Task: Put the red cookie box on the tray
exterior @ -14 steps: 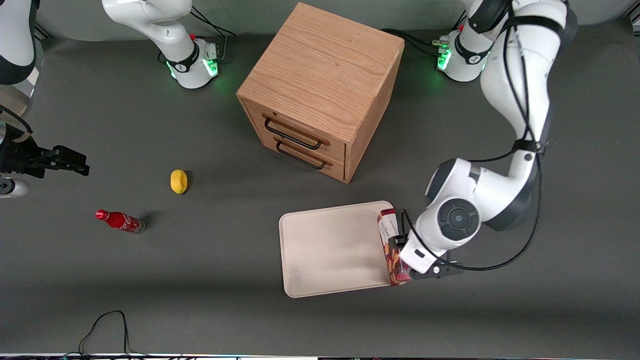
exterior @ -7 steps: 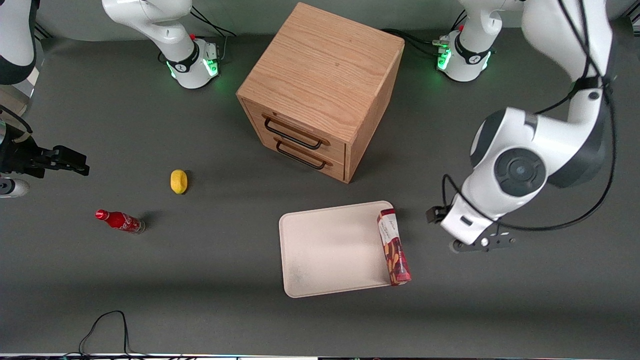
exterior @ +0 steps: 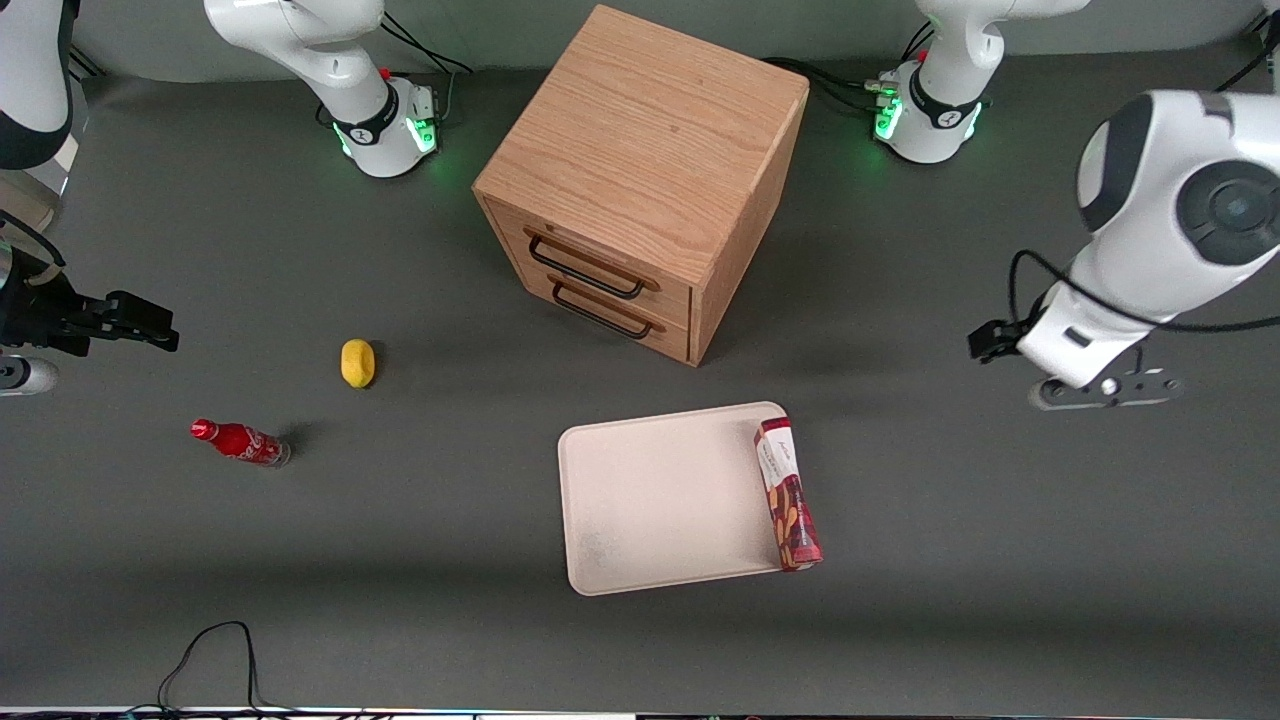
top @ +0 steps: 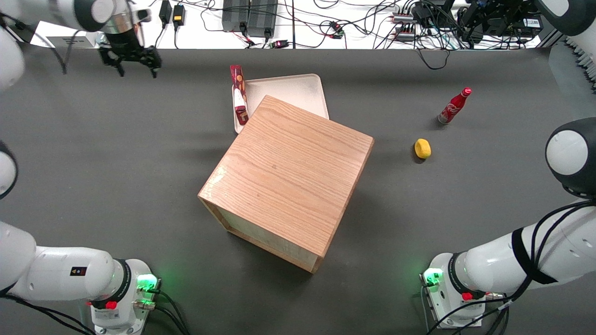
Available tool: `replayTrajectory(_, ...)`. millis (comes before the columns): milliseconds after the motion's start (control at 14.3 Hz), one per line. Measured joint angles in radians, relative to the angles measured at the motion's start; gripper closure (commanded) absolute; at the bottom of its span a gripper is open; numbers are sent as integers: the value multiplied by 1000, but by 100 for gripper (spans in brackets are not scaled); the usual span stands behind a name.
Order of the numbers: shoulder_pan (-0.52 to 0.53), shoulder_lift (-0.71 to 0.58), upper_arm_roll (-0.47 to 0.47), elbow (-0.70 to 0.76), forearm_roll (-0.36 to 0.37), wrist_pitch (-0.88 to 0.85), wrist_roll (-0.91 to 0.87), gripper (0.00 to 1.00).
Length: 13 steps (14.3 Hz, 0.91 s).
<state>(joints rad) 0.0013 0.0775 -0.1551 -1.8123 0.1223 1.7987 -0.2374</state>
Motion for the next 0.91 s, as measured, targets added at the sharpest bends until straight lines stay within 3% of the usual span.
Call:
replayTrajectory(420,-53,-108,148,-33,-51,-74,15,0)
replayTrajectory(910,0,-121,130,92,-68,-196,-34,0)
